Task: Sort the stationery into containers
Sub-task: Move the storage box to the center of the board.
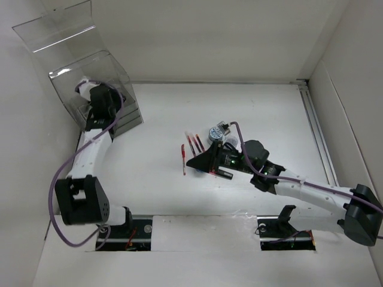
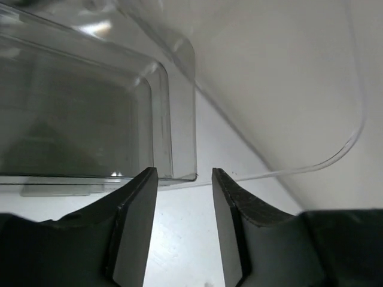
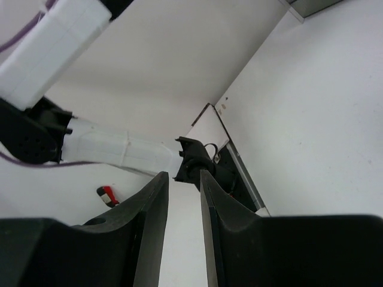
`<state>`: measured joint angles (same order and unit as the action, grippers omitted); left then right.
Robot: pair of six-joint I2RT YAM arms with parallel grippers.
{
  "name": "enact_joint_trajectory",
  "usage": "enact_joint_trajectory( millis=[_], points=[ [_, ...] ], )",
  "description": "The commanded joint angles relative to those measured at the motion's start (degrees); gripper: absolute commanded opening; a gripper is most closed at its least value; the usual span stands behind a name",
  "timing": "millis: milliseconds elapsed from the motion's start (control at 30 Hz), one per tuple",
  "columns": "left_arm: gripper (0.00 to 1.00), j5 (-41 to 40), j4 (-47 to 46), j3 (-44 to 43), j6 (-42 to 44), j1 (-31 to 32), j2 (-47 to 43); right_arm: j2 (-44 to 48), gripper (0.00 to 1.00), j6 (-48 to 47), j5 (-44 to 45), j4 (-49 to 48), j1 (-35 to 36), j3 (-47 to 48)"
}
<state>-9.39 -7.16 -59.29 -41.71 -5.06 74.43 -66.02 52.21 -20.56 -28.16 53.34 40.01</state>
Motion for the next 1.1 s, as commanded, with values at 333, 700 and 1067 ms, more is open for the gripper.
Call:
enact_joint_trajectory(
  millis=[333, 700, 1067],
  points=[
    [0.32, -0.71, 11.38, -15.88, 13.84, 4.0, 16.54, 9.07, 0.42, -2.81, 5.53, 3.99, 0.1, -3.71],
    [0.34, -1.86, 16.3, -21.75, 22.19, 4.01, 19.78, 10.38, 0.43, -2.81, 4.38, 3.99, 0.1, -4.24],
    [0.0, -5.64, 17.62, -23.59, 19.92, 4.01, 26.37, 12.23, 0.43, -3.34, 5.62, 5.75, 0.1, -4.76]
  ],
)
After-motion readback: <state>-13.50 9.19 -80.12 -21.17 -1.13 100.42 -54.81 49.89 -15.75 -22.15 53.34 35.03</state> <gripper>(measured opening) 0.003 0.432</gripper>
